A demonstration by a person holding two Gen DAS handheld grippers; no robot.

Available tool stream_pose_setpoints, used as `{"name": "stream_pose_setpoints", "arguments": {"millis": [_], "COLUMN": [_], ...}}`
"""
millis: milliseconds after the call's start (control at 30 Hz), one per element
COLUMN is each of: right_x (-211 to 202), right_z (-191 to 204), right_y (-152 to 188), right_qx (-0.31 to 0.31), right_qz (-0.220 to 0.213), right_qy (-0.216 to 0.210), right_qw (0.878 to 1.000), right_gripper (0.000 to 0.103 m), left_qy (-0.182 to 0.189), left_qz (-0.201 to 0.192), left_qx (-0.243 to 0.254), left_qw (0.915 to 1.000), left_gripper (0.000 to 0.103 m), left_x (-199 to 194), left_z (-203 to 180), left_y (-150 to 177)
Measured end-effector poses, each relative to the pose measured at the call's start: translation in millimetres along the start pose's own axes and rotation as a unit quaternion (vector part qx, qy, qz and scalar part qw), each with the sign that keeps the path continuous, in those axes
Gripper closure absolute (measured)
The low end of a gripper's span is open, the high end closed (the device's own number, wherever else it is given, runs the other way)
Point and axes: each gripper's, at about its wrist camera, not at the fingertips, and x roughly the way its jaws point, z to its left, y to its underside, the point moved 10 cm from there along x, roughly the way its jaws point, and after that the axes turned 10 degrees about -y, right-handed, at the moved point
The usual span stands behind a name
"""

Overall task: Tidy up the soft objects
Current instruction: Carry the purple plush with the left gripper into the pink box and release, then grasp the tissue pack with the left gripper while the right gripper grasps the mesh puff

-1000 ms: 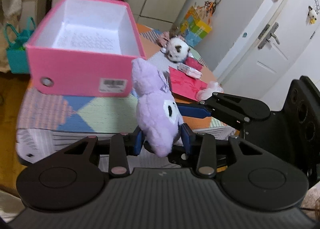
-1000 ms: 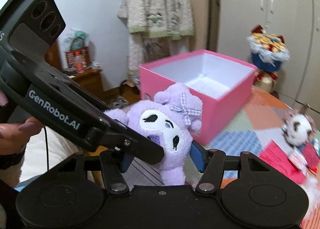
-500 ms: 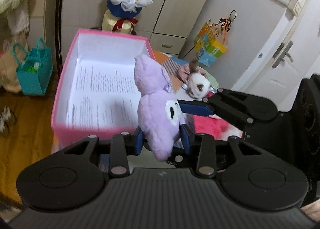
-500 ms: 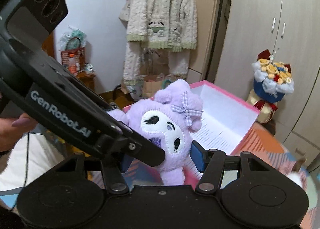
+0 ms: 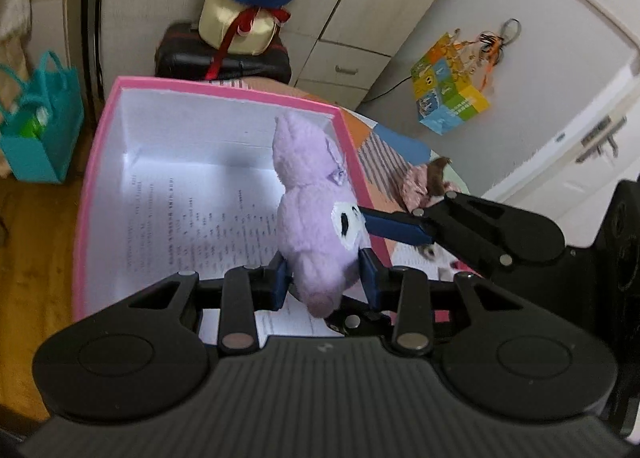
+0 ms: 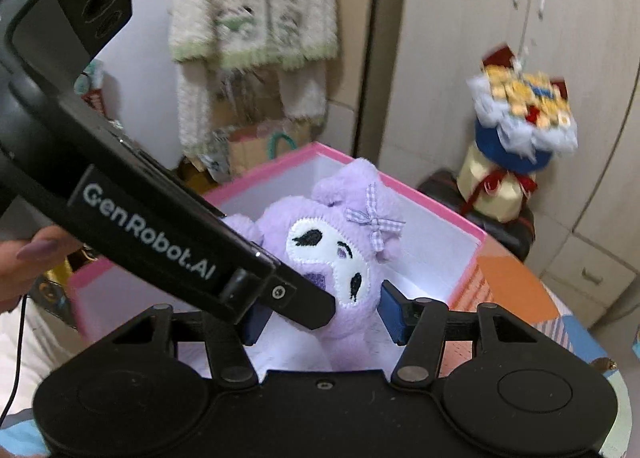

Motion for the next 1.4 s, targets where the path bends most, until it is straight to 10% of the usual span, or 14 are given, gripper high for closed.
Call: {"name": "stream_pose_setpoints", "arguments": {"millis": [500, 600, 1400], "right_x": [59.4, 62.6, -107.3], "right_z": [-35.1, -37.1, 10.0], "right_y": [3.4, 5.1, 42.2], "right_qx": [-0.036, -0.072, 0.031], "right_qz": [0.108, 0.121, 0.025], "right_qy": [0.060, 0.110, 0.045], "right_qw": [0.992, 0.984, 0.998], "right_gripper": [0.062, 0.062, 0.050], "left_qy": [0.012, -0.015, -0.052], "left_qz": [0.044, 0.034, -0.092], "left_qx": [-0.107, -0.118, 0.127], "left_qw": [0.9932, 0.9923, 0.9863], "left_gripper": [0.068, 0.055, 0.041], "left_x": [71.5, 70.4, -93.5], "left_z": [31.3, 41.7, -43.2], "left_y": [-20.1, -19.1, 33.2]}}
